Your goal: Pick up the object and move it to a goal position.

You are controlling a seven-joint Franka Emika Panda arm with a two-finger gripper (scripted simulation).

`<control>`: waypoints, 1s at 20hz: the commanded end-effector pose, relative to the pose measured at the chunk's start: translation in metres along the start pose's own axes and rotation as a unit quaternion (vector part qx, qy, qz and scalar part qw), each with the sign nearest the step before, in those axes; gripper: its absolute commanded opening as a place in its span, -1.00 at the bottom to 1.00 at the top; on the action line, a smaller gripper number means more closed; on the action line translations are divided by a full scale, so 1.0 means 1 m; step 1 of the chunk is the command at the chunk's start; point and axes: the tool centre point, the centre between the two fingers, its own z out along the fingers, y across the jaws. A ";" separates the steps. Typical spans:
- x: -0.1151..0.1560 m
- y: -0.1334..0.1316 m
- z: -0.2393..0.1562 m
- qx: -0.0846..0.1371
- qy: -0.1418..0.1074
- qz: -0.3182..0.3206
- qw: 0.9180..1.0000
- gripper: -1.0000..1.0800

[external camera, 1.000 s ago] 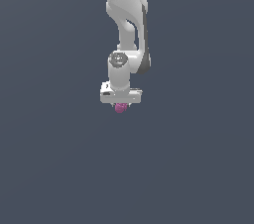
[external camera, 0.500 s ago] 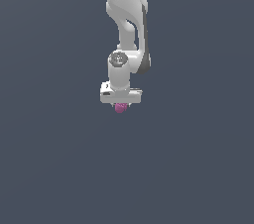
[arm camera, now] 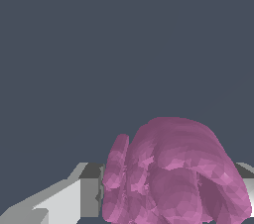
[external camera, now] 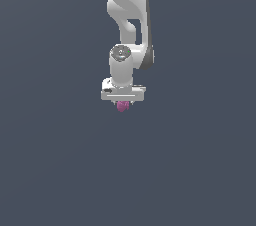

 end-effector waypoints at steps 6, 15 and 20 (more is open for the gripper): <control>0.007 -0.013 -0.057 0.000 0.000 0.000 1.000 -1.00; 0.020 -0.033 -0.149 -0.001 0.000 0.000 1.000 -1.00; 0.028 -0.044 -0.199 -0.001 0.000 0.000 1.000 -1.00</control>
